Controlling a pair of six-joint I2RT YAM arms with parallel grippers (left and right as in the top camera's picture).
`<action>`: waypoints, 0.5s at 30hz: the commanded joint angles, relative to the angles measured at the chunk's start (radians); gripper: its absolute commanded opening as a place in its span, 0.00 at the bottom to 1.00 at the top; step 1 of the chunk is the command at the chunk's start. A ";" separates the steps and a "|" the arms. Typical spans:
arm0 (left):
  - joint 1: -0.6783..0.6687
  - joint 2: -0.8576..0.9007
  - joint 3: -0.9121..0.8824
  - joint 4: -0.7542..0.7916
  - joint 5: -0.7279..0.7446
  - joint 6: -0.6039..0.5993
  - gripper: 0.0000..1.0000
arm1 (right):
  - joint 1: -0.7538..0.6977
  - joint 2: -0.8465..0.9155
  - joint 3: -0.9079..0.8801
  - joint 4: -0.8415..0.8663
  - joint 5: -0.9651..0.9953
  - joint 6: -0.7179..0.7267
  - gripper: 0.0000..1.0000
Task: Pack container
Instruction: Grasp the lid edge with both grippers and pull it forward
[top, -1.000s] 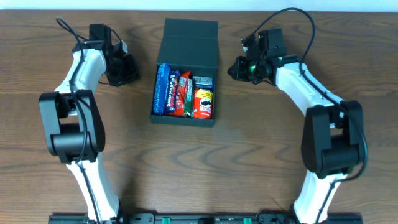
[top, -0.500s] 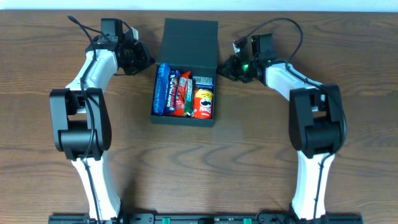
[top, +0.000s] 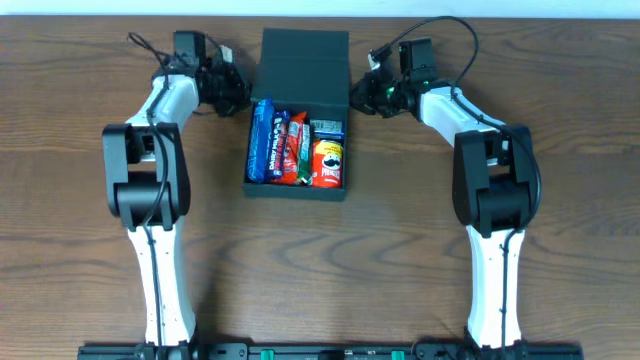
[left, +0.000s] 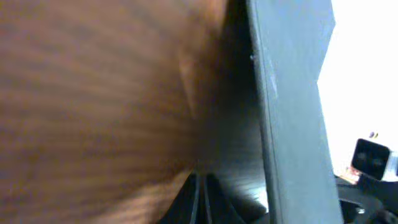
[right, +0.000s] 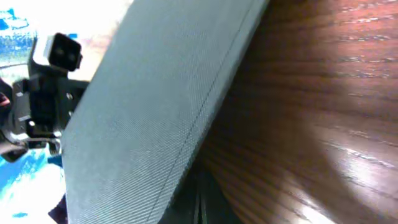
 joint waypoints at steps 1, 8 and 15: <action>-0.018 0.021 0.056 0.002 0.061 -0.007 0.06 | -0.005 0.012 0.026 0.014 -0.065 -0.037 0.02; -0.016 0.021 0.096 0.018 0.094 0.029 0.06 | -0.015 0.011 0.037 0.130 -0.198 -0.048 0.02; -0.004 0.020 0.160 0.030 0.185 0.077 0.06 | -0.029 0.011 0.129 0.124 -0.318 -0.085 0.02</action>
